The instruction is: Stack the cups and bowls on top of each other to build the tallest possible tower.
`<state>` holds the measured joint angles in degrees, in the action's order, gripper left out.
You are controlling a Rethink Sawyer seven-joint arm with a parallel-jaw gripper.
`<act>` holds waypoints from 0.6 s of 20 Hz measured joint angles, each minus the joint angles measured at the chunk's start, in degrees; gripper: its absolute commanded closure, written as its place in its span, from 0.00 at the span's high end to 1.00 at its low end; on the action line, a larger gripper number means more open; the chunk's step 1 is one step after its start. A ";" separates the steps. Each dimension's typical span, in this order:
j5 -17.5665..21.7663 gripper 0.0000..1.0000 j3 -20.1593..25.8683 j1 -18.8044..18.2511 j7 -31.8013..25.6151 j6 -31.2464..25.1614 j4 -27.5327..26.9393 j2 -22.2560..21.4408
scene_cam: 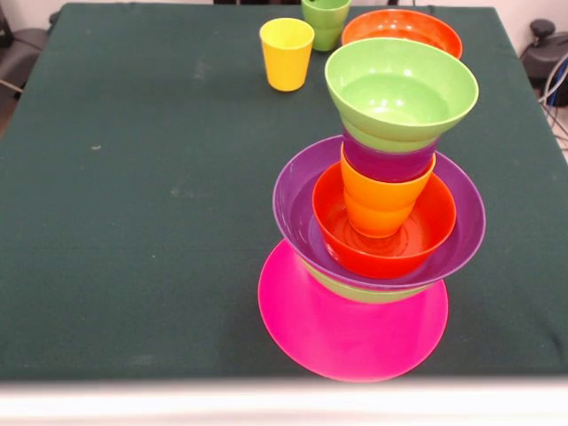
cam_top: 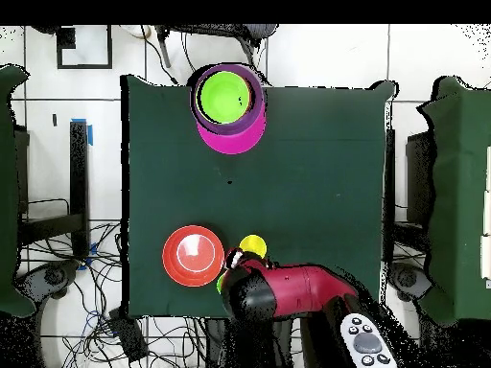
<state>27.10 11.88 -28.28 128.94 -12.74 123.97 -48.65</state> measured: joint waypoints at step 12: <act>-2.00 1.00 -4.16 3.90 0.04 3.00 3.20 -0.52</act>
<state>25.10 7.72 -24.38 128.98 -9.75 127.17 -49.18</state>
